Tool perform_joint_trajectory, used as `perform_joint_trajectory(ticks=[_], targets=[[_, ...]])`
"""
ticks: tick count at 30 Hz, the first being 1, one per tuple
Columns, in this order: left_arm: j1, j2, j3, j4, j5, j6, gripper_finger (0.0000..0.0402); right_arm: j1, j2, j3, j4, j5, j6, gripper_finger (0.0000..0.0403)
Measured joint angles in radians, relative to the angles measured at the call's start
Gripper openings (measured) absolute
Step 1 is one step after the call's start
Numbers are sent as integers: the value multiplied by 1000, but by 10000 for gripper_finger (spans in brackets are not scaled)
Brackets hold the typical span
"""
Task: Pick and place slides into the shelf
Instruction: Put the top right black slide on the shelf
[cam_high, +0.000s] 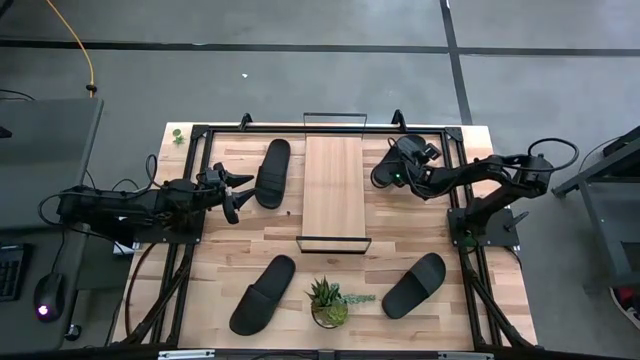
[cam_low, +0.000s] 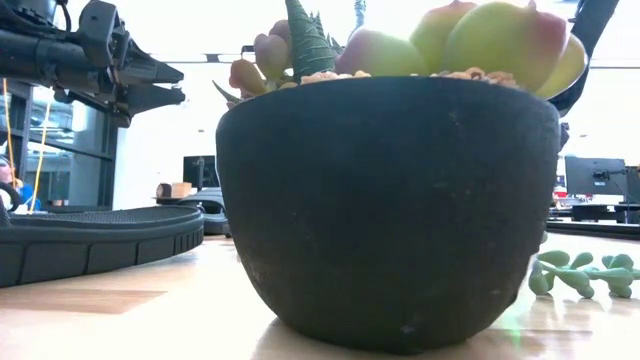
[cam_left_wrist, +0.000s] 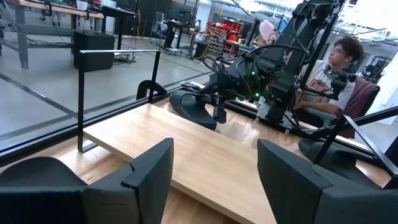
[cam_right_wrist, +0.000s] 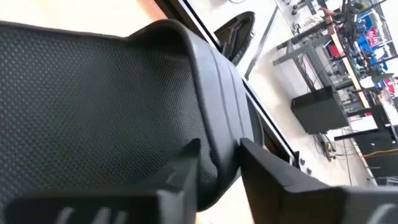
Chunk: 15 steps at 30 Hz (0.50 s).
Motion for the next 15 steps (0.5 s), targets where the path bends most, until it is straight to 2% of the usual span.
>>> perform_joint_trajectory(ticks=[6, 15], targets=[[0, 0, 0, 0, 0, 0, 216, -1, -1, 1, 5, -36, 3, 10], [0, 0, 0, 0, 0, 0, 216, -1, -1, 1, 16, -50, -4, 3]])
